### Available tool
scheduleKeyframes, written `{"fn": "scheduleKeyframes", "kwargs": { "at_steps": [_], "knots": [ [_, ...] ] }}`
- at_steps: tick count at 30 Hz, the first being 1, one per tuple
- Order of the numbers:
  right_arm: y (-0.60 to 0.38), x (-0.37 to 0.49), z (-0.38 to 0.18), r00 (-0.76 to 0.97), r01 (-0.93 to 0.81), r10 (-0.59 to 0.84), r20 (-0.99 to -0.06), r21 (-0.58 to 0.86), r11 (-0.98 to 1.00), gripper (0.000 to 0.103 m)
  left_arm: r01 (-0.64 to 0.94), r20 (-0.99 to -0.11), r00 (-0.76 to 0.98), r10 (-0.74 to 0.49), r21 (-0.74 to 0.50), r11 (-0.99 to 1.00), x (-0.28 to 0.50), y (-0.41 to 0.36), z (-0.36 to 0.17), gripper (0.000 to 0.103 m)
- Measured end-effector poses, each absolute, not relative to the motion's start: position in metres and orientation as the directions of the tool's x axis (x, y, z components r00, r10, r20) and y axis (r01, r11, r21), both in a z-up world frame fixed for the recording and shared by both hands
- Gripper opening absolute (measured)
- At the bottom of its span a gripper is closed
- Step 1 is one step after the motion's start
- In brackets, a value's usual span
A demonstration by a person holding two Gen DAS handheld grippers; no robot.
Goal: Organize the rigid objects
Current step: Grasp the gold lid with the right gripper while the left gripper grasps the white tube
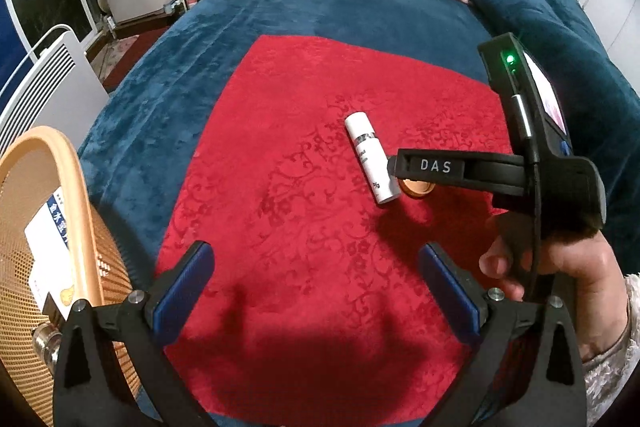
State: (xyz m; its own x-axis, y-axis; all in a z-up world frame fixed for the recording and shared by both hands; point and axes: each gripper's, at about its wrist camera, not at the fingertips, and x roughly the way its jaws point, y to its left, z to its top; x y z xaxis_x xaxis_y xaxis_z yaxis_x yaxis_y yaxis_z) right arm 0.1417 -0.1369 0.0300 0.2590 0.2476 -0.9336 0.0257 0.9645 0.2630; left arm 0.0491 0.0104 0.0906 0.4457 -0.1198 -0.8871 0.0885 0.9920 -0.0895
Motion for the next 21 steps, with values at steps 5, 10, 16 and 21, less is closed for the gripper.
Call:
{"fn": "scheduleKeyframes", "kwargs": {
  "at_steps": [5, 10, 16, 21],
  "knots": [
    [-0.150, 0.139, 0.029, 0.248, 0.053, 0.245, -0.937, 0.265, 0.963, 0.067, 0.096, -0.894, 0.432, -0.120, -0.086, 0.992, 0.051, 0.005, 0.085, 0.102],
    [-0.143, 0.139, 0.020, 0.235, 0.021, 0.217, -0.947, 0.228, 0.973, 0.067, 0.103, -0.901, 0.416, -0.125, -0.090, 0.991, 0.057, 0.001, 0.077, 0.102],
    [-0.157, 0.129, 0.029, 0.289, 0.009, 0.225, -0.931, 0.237, 0.971, 0.040, 0.115, -0.902, 0.402, -0.159, -0.122, 0.986, 0.070, -0.005, 0.066, 0.102],
    [-0.200, 0.104, 0.036, 0.322, 0.093, 0.246, -0.914, 0.289, 0.953, 0.041, 0.078, -0.905, 0.375, -0.201, -0.185, 0.980, 0.098, -0.010, 0.051, 0.101]
  ]
}}
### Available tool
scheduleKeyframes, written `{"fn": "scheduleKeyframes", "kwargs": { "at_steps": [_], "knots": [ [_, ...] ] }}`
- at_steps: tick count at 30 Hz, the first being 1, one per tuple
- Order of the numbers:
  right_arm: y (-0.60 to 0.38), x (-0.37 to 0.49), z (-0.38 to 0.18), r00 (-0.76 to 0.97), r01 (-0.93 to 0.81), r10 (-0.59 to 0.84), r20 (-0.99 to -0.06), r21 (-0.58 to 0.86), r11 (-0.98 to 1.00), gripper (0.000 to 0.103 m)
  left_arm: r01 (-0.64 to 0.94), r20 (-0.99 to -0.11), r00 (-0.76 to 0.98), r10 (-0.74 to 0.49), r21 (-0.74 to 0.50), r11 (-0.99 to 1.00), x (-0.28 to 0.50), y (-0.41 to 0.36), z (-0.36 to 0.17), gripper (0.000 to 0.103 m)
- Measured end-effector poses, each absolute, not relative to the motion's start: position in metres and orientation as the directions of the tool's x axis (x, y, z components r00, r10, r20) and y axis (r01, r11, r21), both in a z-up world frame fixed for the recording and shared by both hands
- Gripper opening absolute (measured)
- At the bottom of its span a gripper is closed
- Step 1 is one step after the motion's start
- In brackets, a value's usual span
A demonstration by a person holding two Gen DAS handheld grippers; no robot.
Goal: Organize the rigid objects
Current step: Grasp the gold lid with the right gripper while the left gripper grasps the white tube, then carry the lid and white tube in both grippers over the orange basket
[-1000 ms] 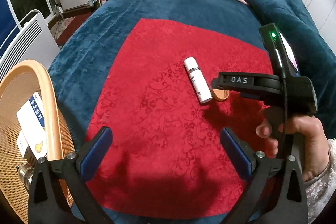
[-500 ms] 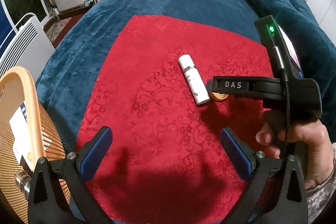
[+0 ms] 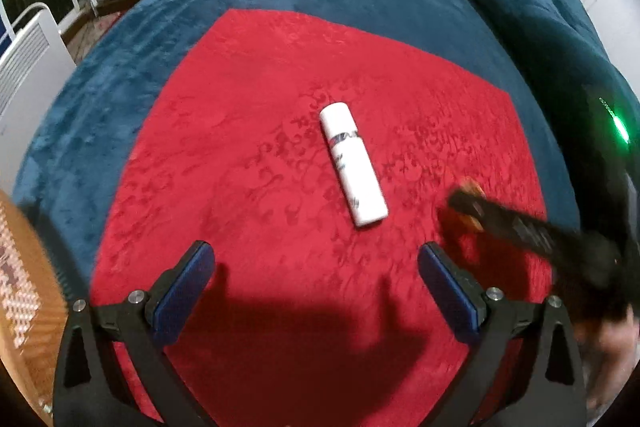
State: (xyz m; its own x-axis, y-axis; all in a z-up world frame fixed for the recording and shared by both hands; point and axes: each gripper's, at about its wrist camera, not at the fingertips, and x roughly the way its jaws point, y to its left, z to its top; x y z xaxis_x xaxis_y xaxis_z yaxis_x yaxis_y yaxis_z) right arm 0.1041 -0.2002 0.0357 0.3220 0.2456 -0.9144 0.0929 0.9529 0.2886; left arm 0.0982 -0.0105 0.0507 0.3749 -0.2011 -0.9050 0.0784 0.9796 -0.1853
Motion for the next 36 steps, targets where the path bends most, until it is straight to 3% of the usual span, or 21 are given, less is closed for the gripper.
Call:
{"fn": "scheduleKeyframes", "kwargs": {
  "at_steps": [9, 12, 13, 14, 22, 36],
  "knots": [
    [-0.226, 0.060, 0.040, 0.334, 0.102, 0.312, -0.890, 0.363, 0.926, 0.041, 0.073, -0.938, 0.304, -0.169, -0.154, 0.985, 0.151, -0.048, 0.016, 0.081],
    [-0.220, 0.053, 0.042, 0.329, 0.080, 0.329, -0.885, 0.373, 0.924, 0.041, 0.090, -0.943, 0.304, -0.135, -0.113, 0.989, 0.156, -0.052, 0.011, 0.047],
    [-0.219, 0.051, 0.042, 0.328, 0.075, 0.331, -0.885, 0.374, 0.924, 0.041, 0.108, -0.940, 0.311, -0.144, -0.115, 0.987, 0.155, -0.051, 0.012, 0.028],
    [-0.218, 0.050, 0.041, 0.327, 0.073, 0.335, -0.884, 0.377, 0.923, 0.041, 0.122, -0.936, 0.314, -0.157, -0.124, 0.985, 0.152, -0.050, 0.013, 0.024],
    [-0.199, 0.053, 0.038, 0.323, 0.060, 0.358, -0.876, 0.396, 0.916, 0.041, 0.117, -0.912, 0.346, -0.221, -0.192, 0.974, 0.098, -0.026, 0.027, 0.024],
    [-0.162, 0.046, 0.066, 0.361, -0.016, 0.364, -0.859, 0.384, 0.923, 0.041, 0.123, -0.853, 0.465, -0.238, -0.204, 0.971, 0.044, -0.003, 0.085, 0.024]
  ]
}}
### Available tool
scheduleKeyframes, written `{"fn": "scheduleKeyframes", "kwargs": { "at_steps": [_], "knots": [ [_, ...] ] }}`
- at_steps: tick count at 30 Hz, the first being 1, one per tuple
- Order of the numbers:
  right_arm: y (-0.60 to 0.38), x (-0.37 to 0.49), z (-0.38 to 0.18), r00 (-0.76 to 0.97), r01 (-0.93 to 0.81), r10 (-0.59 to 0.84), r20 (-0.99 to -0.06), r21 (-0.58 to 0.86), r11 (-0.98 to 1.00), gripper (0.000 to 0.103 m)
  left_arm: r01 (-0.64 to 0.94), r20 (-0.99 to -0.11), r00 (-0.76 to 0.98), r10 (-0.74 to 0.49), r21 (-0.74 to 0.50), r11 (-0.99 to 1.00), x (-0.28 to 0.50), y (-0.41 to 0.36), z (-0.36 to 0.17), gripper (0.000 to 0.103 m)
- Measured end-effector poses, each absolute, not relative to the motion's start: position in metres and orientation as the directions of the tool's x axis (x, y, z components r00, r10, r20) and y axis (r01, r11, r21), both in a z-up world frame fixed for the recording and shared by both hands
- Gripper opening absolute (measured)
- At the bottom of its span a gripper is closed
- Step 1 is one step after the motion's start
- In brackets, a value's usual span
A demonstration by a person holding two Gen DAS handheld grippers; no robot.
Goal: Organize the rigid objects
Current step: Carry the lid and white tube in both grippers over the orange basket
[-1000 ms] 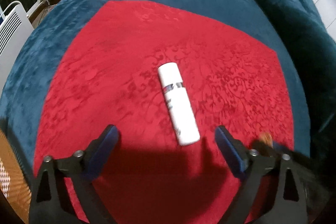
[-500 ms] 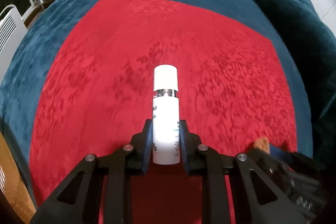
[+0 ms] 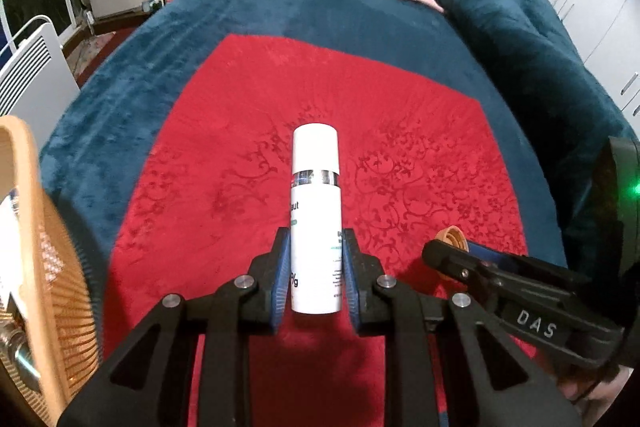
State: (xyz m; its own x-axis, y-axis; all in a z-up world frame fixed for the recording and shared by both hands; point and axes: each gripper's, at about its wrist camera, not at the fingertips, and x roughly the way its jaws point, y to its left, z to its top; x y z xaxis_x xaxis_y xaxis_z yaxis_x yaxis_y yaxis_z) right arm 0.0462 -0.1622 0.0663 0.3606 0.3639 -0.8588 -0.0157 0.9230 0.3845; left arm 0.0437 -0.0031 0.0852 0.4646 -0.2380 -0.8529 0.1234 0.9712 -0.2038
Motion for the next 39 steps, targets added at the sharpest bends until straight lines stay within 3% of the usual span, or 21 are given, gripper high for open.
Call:
{"fn": "scheduleKeyframes", "kwargs": {
  "at_steps": [39],
  "knots": [
    [-0.093, -0.003, 0.137, 0.441, -0.200, 0.372, -0.817, 0.314, 0.928, 0.041, 0.008, -0.720, 0.666, -0.195, -0.255, 0.967, -0.055, 0.089, 0.173, 0.024]
  ]
}}
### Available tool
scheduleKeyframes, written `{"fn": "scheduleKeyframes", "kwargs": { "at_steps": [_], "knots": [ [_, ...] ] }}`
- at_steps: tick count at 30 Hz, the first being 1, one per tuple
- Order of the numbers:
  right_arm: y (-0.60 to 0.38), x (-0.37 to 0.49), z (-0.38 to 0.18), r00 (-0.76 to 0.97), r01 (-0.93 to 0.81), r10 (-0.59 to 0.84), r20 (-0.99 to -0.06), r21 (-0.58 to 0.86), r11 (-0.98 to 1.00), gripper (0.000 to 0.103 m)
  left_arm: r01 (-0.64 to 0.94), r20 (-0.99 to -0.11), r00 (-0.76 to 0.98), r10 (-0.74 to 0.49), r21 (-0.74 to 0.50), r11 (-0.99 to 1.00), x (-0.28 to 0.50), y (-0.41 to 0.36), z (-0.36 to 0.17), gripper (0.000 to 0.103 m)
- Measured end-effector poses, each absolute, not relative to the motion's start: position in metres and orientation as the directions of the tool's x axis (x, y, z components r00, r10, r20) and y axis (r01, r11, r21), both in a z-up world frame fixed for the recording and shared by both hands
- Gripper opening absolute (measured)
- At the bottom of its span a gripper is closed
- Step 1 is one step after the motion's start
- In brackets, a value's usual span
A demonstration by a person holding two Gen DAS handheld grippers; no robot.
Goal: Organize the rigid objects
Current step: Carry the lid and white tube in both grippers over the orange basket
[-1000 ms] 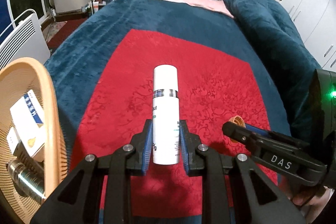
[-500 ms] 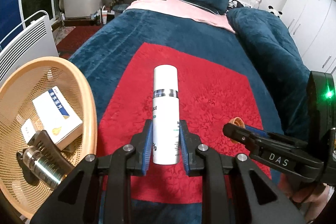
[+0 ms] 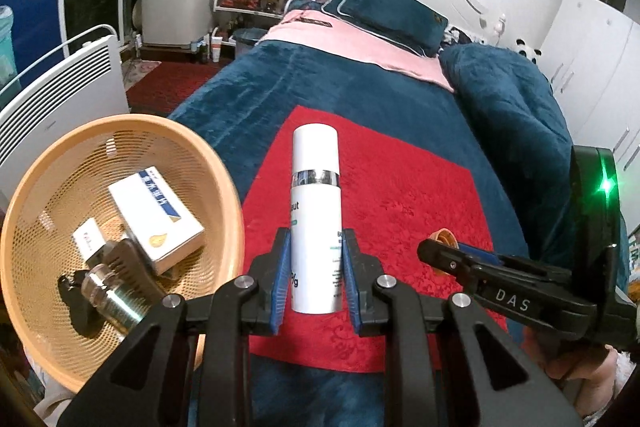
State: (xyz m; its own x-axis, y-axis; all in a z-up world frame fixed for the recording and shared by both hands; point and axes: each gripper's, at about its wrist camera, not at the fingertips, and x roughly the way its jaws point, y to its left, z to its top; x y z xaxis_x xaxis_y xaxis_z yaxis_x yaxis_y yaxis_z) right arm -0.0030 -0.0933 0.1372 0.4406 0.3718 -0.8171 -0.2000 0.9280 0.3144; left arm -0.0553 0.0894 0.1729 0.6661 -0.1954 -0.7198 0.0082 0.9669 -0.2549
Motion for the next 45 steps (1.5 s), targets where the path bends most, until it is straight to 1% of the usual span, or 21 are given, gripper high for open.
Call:
{"fn": "scheduleKeyframes", "kwargs": {
  "at_steps": [27, 38, 45],
  "knots": [
    [0.005, -0.017, 0.162, 0.417, -0.396, 0.436, -0.798, 0.273, 0.877, 0.041, -0.196, -0.692, 0.719, -0.067, -0.295, 0.935, -0.104, 0.195, 0.178, 0.024],
    [0.058, -0.020, 0.170, 0.380, -0.489, 0.477, -0.793, 0.265, 0.831, 0.041, -0.302, -0.717, 0.697, 0.005, -0.287, 0.909, -0.113, 0.238, 0.165, 0.024],
    [0.095, -0.021, 0.172, 0.347, -0.543, 0.504, -0.791, 0.269, 0.796, 0.041, -0.345, -0.725, 0.688, 0.023, -0.299, 0.890, -0.112, 0.260, 0.160, 0.024]
  ]
}}
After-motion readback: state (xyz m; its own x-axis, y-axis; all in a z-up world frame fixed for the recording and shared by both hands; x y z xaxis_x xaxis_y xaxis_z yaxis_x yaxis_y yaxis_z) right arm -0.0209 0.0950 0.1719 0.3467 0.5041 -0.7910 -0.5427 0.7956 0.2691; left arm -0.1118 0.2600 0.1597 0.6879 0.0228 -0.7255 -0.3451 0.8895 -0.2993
